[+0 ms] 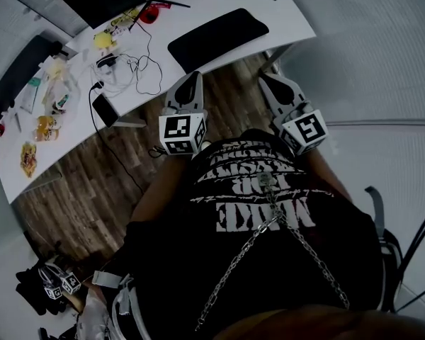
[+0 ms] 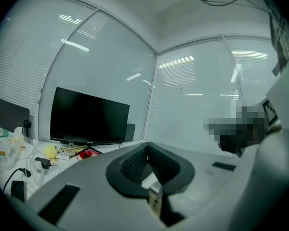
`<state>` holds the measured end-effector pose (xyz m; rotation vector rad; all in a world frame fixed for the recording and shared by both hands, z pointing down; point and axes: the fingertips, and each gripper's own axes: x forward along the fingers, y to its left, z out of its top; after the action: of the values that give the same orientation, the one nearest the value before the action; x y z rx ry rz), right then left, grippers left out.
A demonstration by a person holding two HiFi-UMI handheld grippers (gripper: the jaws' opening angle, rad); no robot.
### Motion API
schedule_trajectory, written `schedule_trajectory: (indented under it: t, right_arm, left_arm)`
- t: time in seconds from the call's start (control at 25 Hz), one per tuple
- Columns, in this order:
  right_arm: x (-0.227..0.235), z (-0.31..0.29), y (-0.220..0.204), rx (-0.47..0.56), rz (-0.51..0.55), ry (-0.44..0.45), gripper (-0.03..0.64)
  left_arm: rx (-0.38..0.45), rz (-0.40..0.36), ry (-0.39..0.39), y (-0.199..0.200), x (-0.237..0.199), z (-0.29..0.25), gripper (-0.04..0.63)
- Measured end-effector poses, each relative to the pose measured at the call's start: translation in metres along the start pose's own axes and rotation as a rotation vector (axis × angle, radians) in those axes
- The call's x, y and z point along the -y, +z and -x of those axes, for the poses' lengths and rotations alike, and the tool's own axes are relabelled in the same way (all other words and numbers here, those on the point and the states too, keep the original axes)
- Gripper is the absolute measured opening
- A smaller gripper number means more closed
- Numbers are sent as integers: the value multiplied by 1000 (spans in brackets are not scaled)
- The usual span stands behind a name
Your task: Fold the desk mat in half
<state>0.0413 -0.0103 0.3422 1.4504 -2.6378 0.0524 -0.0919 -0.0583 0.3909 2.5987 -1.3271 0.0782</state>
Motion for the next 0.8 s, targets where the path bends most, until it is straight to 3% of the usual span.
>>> schedule_trajectory:
  t: [0.36,0.48,0.8]
  right_arm:
    - [13,-28,1,-22,22,0,-2]
    - [23,-40,-4,-16,27,42,-2]
    - [91,-80,-17,-12,14,109,-2]
  left_arm:
    - [-33,4,21,-7,-13,-20,9]
    - [-43,-7,38,-8,-17,-33,8]
    - [-102,-19,99,-17,-20,-95,9]
